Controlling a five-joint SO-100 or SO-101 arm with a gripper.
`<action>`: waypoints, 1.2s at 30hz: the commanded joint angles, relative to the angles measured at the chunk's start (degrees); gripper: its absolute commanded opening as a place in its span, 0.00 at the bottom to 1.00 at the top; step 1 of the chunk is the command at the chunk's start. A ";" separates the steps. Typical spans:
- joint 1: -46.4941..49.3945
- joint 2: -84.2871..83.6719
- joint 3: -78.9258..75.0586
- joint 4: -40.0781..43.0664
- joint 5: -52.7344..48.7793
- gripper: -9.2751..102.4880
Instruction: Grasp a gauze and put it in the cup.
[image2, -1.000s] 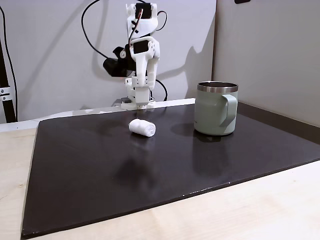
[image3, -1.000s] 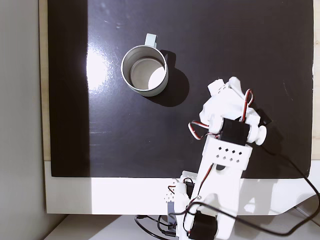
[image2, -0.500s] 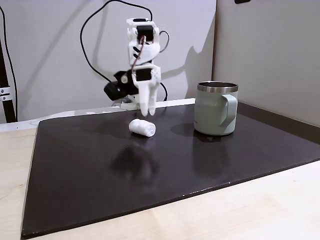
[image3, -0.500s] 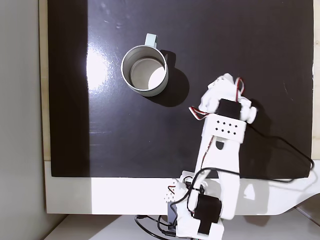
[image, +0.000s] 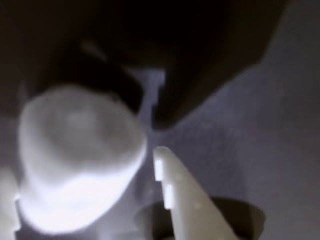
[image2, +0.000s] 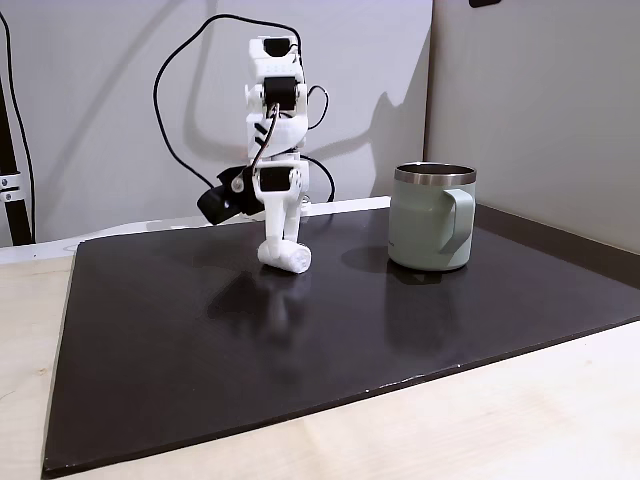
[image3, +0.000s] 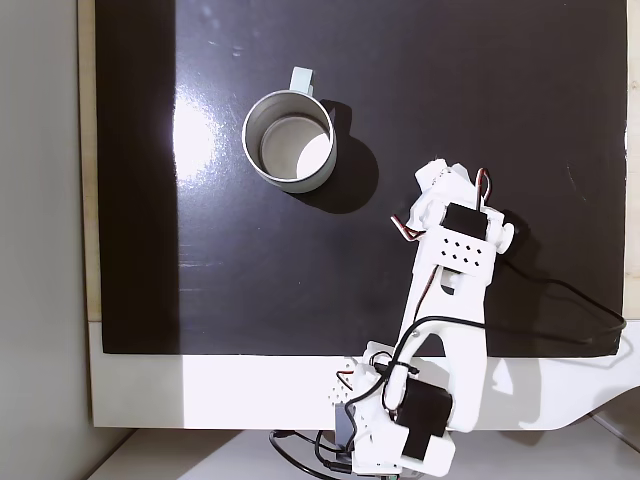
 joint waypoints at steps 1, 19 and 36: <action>1.85 0.26 -0.35 -0.70 -0.70 0.35; 1.76 -0.79 -0.97 -2.81 -0.97 0.26; 0.35 0.62 -2.02 -0.97 -4.48 0.09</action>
